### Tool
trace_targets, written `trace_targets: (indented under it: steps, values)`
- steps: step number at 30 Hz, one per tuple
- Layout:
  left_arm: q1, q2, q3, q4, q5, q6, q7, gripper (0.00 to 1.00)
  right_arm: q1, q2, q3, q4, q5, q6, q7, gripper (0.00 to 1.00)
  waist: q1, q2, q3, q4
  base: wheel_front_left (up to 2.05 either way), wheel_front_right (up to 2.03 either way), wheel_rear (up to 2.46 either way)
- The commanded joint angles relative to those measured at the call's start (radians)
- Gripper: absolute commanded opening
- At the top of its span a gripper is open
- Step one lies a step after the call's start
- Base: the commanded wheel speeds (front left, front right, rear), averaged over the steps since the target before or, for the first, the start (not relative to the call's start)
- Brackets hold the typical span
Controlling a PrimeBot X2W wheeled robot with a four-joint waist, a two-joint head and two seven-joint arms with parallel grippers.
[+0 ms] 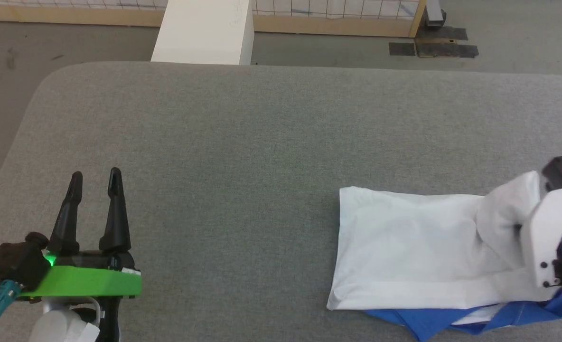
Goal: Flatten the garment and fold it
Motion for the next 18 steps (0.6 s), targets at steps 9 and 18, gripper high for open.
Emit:
trace_targets:
  steps: [9, 18]
  values:
    - [0.008, -0.003, -0.012, 0.011, -0.002, -0.007, -0.004, 1.00, -0.012, 0.056, 0.183, -0.072, 0.078, -0.002, 0.047, 0.00, 0.0000, 0.0062, -0.019, 0.000, 0.00, 0.00, 0.00]
    - [-0.002, -0.003, -0.031, 0.013, -0.014, -0.007, -0.004, 1.00, -0.106, 0.194, 0.330, 0.138, 0.067, -0.002, -0.087, 0.00, 0.0000, 0.0062, 0.004, 0.030, 0.00, 0.00, 0.00]
